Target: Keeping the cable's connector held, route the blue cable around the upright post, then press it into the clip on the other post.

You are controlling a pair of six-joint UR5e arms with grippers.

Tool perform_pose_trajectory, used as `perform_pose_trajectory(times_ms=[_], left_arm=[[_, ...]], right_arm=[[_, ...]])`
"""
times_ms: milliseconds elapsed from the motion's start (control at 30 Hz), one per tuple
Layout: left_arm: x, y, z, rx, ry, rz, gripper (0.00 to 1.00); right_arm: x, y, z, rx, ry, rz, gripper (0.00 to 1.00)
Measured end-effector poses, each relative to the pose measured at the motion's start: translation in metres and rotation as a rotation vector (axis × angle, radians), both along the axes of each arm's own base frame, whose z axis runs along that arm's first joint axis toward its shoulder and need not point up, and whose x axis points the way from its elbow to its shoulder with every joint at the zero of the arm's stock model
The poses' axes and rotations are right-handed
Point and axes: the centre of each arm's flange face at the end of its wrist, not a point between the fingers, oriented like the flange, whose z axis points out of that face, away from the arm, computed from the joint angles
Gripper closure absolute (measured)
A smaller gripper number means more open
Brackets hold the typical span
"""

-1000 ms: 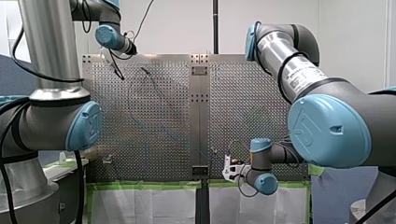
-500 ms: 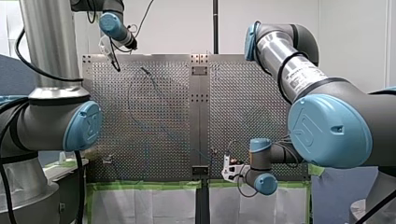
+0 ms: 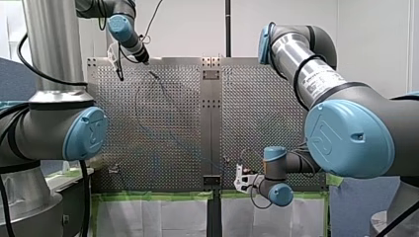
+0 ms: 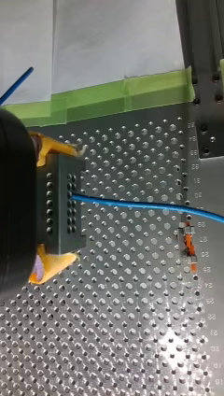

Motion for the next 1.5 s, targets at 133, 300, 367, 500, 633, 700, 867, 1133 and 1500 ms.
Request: perform_pose_trajectory(times_ms=[133, 300, 367, 500, 633, 700, 867, 1133, 1500], left_arm=[[0.0, -0.001, -0.005, 0.036, 0.029, -0.007, 0.0], [0.001, -0.006, -0.01, 0.079, 0.042, -0.02, 0.0], [0.001, -0.006, -0.01, 0.098, 0.043, -0.021, 0.0], [0.002, -0.007, -0.012, 0.139, 0.044, -0.023, 0.0], [0.004, -0.006, -0.014, 0.181, 0.051, -0.017, 0.0], [0.004, -0.006, -0.015, 0.199, 0.052, -0.015, 0.0], [0.004, -0.005, -0.015, 0.239, 0.053, -0.016, 0.0], [0.004, -0.004, -0.015, 0.253, 0.056, 0.005, 0.0], [0.002, -0.002, -0.015, 0.265, 0.061, 0.047, 0.0]], right_arm=[[0.001, 0.001, 0.0, 0.0, 0.0, 0.003, 1.0], [0.002, 0.002, 0.0, 0.001, 0.0, 0.005, 1.0], [0.002, 0.002, 0.0, 0.001, 0.0, 0.007, 1.0], [0.003, 0.003, 0.0, 0.001, 0.0, 0.007, 1.0], [0.003, 0.003, 0.0, 0.001, 0.0, 0.008, 1.0], [0.003, 0.003, 0.0, 0.001, -0.001, 0.009, 1.0], [0.004, 0.003, 0.0, 0.001, -0.001, 0.01, 1.0], [0.004, 0.003, 0.0, 0.0, 0.0, 0.011, 1.0], [0.005, 0.003, 0.0, -0.001, -0.001, 0.011, 1.0]])
